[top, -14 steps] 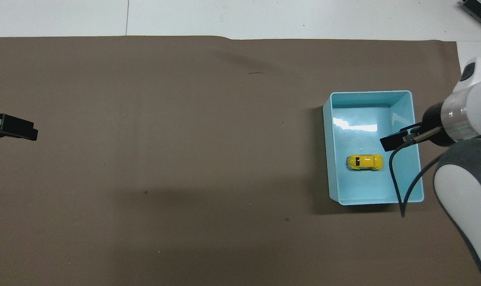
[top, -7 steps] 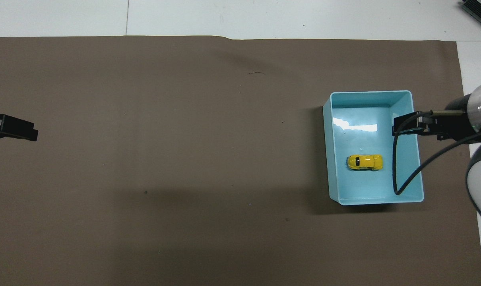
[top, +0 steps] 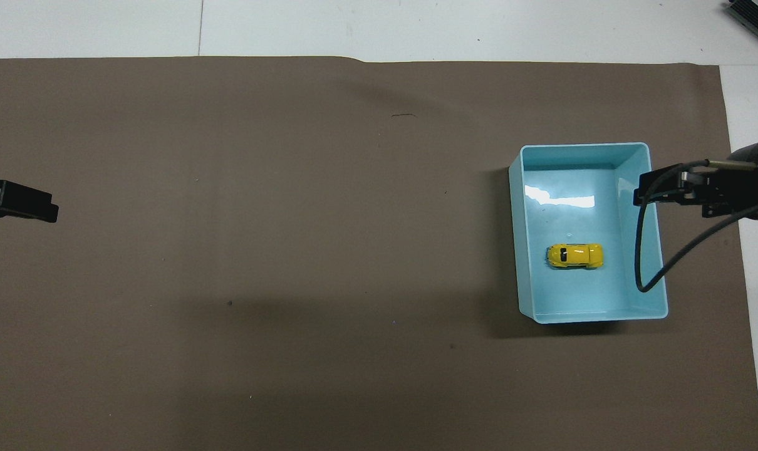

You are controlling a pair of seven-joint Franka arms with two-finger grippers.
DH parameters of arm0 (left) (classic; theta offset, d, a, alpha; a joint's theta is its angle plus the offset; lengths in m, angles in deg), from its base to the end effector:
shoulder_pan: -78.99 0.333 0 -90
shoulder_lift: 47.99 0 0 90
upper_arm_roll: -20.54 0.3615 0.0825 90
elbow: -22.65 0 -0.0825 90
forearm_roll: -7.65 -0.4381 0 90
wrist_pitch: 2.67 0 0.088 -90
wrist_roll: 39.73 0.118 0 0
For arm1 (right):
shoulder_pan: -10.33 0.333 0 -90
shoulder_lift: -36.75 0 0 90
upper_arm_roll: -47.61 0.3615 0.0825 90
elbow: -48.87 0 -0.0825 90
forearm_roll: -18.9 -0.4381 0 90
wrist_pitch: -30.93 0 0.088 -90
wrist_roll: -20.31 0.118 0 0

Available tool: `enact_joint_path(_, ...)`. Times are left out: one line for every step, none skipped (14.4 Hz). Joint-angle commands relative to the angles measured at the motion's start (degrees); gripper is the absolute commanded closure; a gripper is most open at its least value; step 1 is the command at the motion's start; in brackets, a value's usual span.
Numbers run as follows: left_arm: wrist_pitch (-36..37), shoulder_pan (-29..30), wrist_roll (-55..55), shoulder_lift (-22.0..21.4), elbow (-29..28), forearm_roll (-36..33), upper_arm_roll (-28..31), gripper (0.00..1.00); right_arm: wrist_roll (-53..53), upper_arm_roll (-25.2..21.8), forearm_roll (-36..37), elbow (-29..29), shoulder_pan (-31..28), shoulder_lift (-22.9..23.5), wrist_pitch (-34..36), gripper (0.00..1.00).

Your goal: Wind up and store yellow beetle car

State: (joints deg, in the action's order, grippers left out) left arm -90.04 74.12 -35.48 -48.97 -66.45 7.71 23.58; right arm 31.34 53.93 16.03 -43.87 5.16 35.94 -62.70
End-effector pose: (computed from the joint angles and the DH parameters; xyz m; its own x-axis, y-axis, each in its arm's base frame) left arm 0.5976 -0.0189 0.6735 0.9943 -0.1060 -0.0129 -0.1060 -0.9944 0.0029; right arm 0.6093 0.0183 0.6481 0.9845 -0.1745 0.0197 -0.1732 -0.9834 -0.0532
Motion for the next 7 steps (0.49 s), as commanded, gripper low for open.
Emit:
enact_joint_path(0.18,0.30,0.67,-1.66,-1.60,0.38,-0.23,0.00,0.39,0.54,-0.82,1.33,-1.24,0.55,1.35,0.00)
enact_joint_path(0.19,0.47,0.67,-1.66,-1.60,0.38,-0.23,0.00,0.39,0.54,-0.82,1.33,-1.24,0.55,1.44,0.00)
enact_joint_path(0.19,0.47,0.67,-1.66,-1.60,0.38,-0.23,0.00,0.39,0.45,-0.82,1.33,-1.33,0.55,1.44,0.00)
enact_joint_path(0.10,0.56,0.67,-1.66,-1.60,0.38,-0.14,0.00,0.39,0.45,-0.82,1.33,-1.33,0.55,1.35,0.00)
enact_joint_path(0.18,0.56,0.67,-1.66,-1.60,0.38,-0.14,0.00,0.39,0.45,-0.82,1.33,-1.33,0.55,1.26,0.00)
enact_joint_path(0.19,0.47,0.67,-1.66,-1.60,0.38,-0.23,0.00,0.31,0.54,-0.82,1.33,-1.42,0.55,1.26,0.00)
enact_joint_path(0.19,0.47,0.67,-1.66,-1.60,0.38,-0.23,0.00,0.30,0.54,-0.82,1.33,-1.33,0.46,1.18,0.00)
